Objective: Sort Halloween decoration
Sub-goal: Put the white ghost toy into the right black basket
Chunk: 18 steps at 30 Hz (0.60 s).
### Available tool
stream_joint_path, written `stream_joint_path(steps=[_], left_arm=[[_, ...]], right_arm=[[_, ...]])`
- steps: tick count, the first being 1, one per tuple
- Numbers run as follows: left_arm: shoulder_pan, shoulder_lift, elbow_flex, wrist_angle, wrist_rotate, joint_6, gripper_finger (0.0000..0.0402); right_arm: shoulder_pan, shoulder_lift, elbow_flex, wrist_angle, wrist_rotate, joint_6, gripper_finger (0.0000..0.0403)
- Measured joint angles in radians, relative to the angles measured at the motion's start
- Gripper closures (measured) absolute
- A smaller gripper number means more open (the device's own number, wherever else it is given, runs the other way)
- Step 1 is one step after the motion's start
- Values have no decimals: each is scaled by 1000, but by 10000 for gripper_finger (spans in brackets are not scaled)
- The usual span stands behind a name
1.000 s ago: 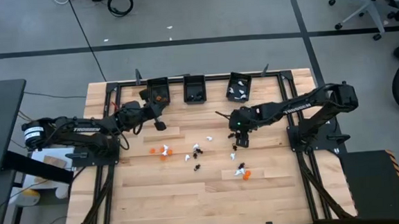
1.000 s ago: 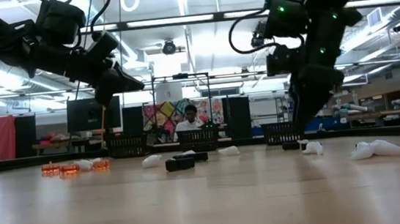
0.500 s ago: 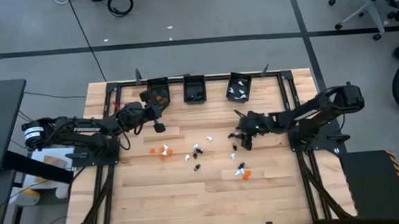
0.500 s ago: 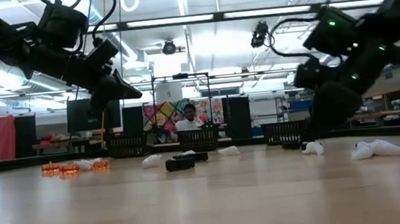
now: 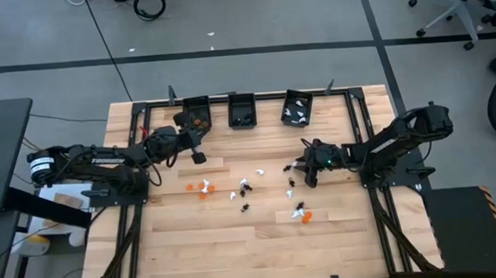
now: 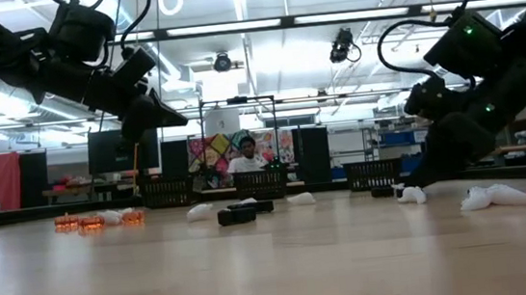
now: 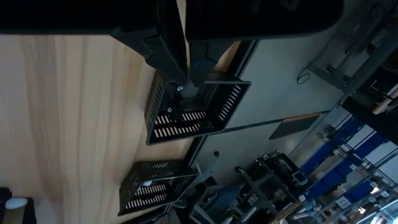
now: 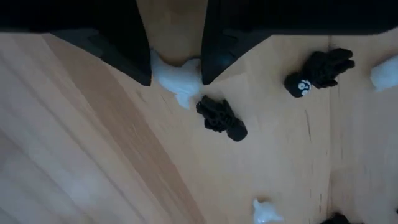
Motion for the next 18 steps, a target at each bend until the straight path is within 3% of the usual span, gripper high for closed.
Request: stream_joint_path(steps=[5, 18], left_arm=[[0, 0, 0, -2, 0, 1, 402], [0, 0, 0, -13, 0, 0, 402]], right_arm=[[0, 0, 2, 30, 13, 10, 293], [0, 1, 2, 52, 14, 15, 296]])
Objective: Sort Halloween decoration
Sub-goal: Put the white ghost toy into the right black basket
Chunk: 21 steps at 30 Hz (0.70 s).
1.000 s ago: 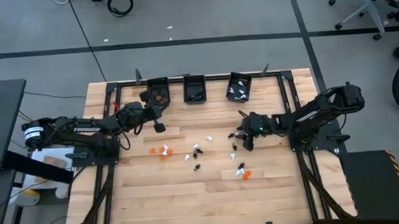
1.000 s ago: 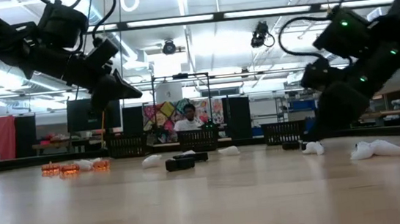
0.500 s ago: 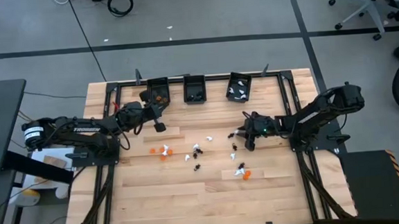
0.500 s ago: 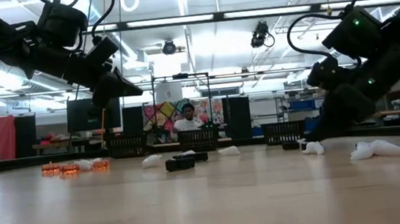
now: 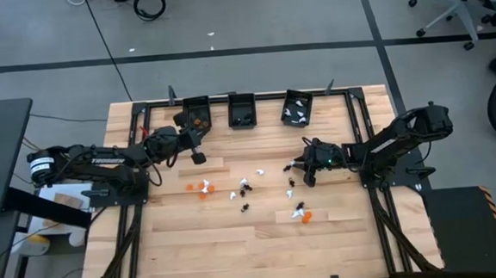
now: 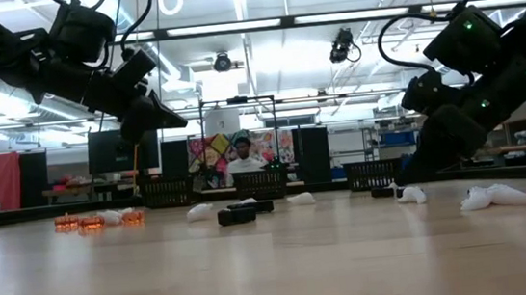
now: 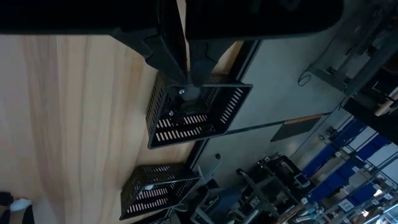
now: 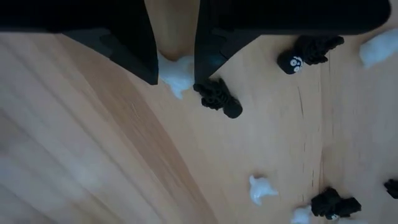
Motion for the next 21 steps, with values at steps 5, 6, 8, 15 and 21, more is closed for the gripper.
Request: stream_joint_path(steps=[5, 6, 8, 15, 21], left_arm=[[0, 0, 0, 0, 0, 0, 402], [0, 0, 0, 1, 0, 0, 402], [0, 0, 0, 1, 0, 0, 402], [0, 0, 0, 1, 0, 0, 402], [0, 0, 0, -1, 0, 0, 402]], right_arm=[[0, 0, 1, 14, 2, -2, 297], [0, 0, 4, 14, 3, -2, 298], [0, 0, 15, 16, 3, -9, 301], [0, 0, 70, -74, 3, -57, 307], [21, 0, 101, -90, -5, -161, 287]])
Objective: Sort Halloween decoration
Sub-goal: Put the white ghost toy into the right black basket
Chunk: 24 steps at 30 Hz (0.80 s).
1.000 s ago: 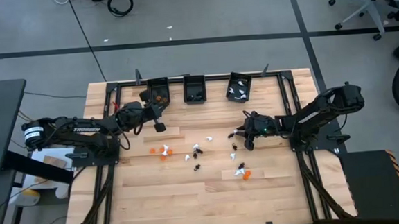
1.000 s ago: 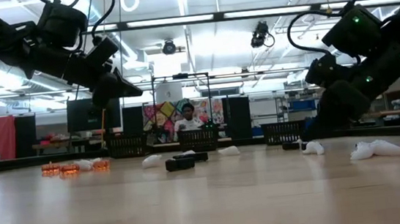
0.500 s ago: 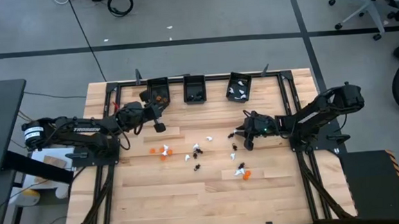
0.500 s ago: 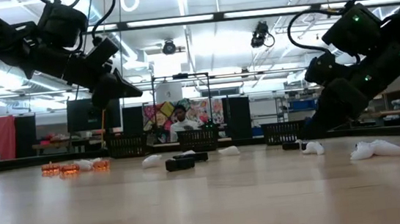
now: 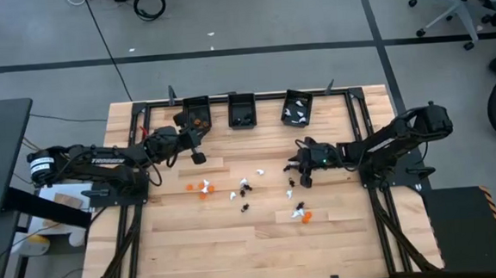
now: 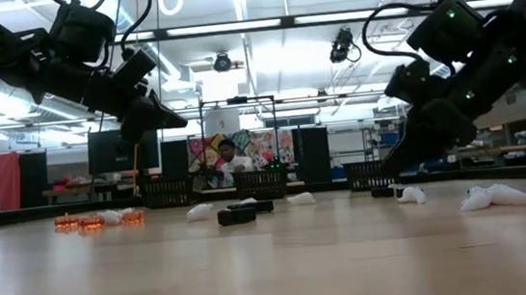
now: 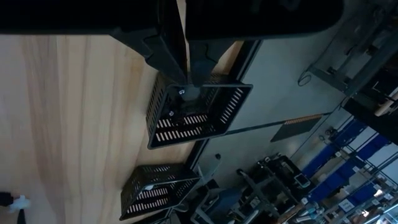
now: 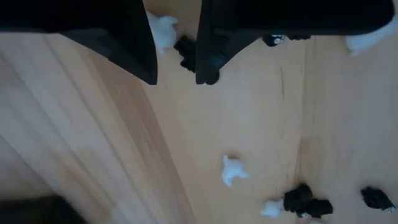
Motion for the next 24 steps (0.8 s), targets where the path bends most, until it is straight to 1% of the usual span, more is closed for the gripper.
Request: stream_joint_path(steps=[3, 6, 10, 13, 17, 20, 24], left_arm=[[0, 0, 0, 0, 0, 0, 402], [0, 0, 0, -1, 0, 0, 402], [0, 0, 0, -2, 0, -4, 402], [0, 0, 0, -2, 0, -11, 402], [0, 0, 0, -2, 0, -11, 402], [0, 0, 0, -1, 0, -10, 402], [0, 0, 0, -1, 0, -10, 402]], right_arm=[[0, 0, 1, -13, 0, 1, 261], [0, 0, 0, -53, 8, 4, 226], [0, 0, -14, -49, 62, 20, 179], [-8, 0, -35, -34, 62, 20, 161], [-17, 0, -70, 9, 54, 28, 166], [-16, 0, -97, 92, 52, 16, 180], [-22, 0, -105, 109, 51, 7, 201]])
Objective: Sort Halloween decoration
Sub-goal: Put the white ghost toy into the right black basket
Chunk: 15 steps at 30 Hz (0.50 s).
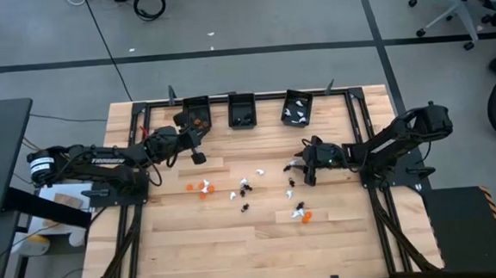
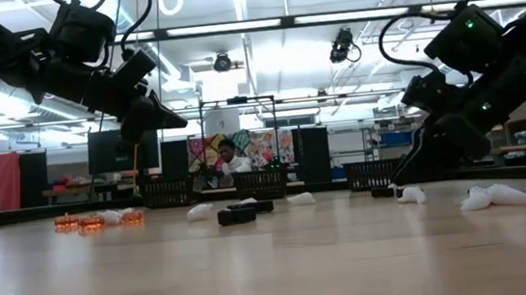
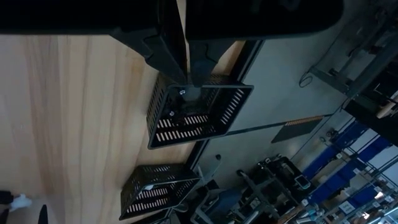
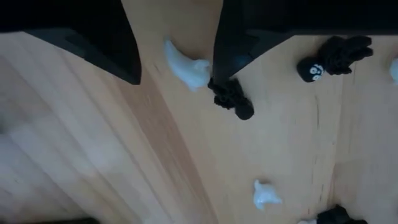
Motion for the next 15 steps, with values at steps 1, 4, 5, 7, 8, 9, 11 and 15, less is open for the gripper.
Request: stream_joint_path(steps=[1, 4, 5, 7, 8, 9, 11, 15], left_arm=[[0, 0, 0, 0, 0, 0, 402], [0, 0, 0, 0, 0, 0, 402], [0, 0, 0, 0, 0, 0, 402], [0, 0, 0, 0, 0, 1, 402], [0, 0, 0, 0, 0, 1, 402], [0, 0, 0, 0, 0, 1, 402], [0, 0, 0, 0, 0, 2, 402], [0, 0, 0, 0, 0, 4, 402]], right_arm=[[-1, 7, 0, 6, -1, -1, 205], [-1, 57, 1, 70, -19, -4, 214], [-1, 82, 3, 97, -22, -6, 215], [-1, 139, 3, 160, -21, -12, 215], [-1, 167, 3, 187, -17, -14, 215], [-1, 195, 3, 214, -8, -13, 215], [-2, 240, 3, 254, 4, -9, 216], [-3, 279, 5, 295, 3, -11, 233]])
